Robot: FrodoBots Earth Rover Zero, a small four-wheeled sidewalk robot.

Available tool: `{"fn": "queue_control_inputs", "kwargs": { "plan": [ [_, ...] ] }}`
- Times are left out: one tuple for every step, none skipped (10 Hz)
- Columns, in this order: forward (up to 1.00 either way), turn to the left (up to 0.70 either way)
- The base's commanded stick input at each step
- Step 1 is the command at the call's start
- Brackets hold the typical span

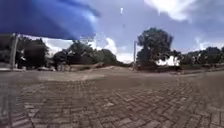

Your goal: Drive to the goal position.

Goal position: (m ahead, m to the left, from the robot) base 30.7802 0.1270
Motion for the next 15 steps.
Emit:
{"fn": "queue_control_inputs", "kwargs": {
  "plan": [
    [0.7, -0.27],
    [0.7, -0.11],
    [0.7, 0.0],
    [0.7, -0.11],
    [0.7, -0.2],
    [0.7, -0.1],
    [0.7, -0.27],
    [0.7, -0.14],
    [0.7, 0.0],
    [0.7, 0.0],
    [0.7, 0.0],
    [0.7, 0.0],
    [0.7, 0.0],
    [0.7, 0.0],
    [0.7, 0.0]
  ]
}}
